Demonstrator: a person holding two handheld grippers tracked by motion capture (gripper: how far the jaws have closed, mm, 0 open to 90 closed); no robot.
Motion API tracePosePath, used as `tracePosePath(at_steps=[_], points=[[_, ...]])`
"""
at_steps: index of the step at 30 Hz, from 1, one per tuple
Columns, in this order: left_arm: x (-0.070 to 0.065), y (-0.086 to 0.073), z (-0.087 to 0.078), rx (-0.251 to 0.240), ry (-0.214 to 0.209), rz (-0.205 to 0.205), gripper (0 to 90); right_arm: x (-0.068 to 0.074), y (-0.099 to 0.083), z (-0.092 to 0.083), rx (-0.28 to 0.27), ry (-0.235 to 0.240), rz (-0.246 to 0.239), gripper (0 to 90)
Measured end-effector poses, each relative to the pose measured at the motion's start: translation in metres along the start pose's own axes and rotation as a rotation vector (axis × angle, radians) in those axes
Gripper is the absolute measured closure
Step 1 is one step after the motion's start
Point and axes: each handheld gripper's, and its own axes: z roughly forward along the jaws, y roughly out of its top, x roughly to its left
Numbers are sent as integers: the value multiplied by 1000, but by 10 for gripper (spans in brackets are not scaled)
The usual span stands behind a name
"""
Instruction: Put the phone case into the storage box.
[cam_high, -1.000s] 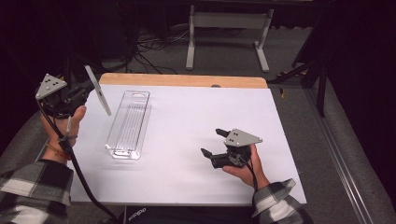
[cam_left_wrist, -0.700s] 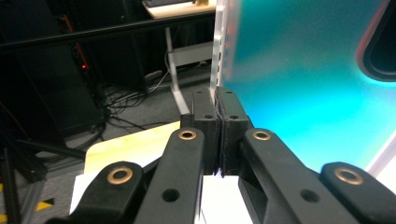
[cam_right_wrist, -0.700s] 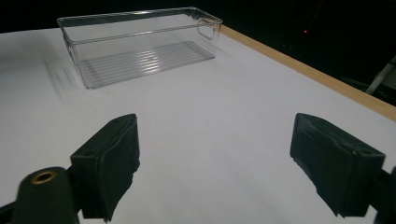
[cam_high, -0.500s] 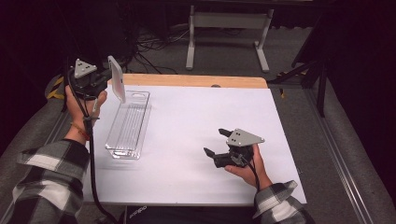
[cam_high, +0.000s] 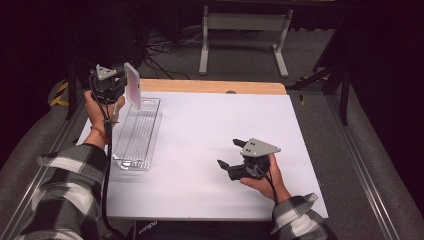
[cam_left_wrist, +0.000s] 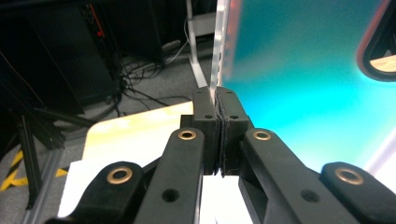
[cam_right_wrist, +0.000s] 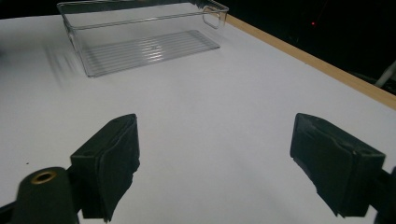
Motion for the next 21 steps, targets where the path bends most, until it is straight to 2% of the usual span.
tracePosePath(at_steps=[4, 8, 15, 21], points=[[-2, -3, 11, 29, 0, 8, 882, 0, -1, 2, 9, 1, -2, 159], [-8, -8, 25, 65, -8, -9, 881, -2, -3, 3, 21, 9, 8, 159], [-10, -12, 34, 92, -18, -23, 878, -1, -6, 6, 41, 15, 4, 159], [-10, -16, 42, 126, -20, -9, 878, 0, -8, 7, 52, 24, 1, 159]])
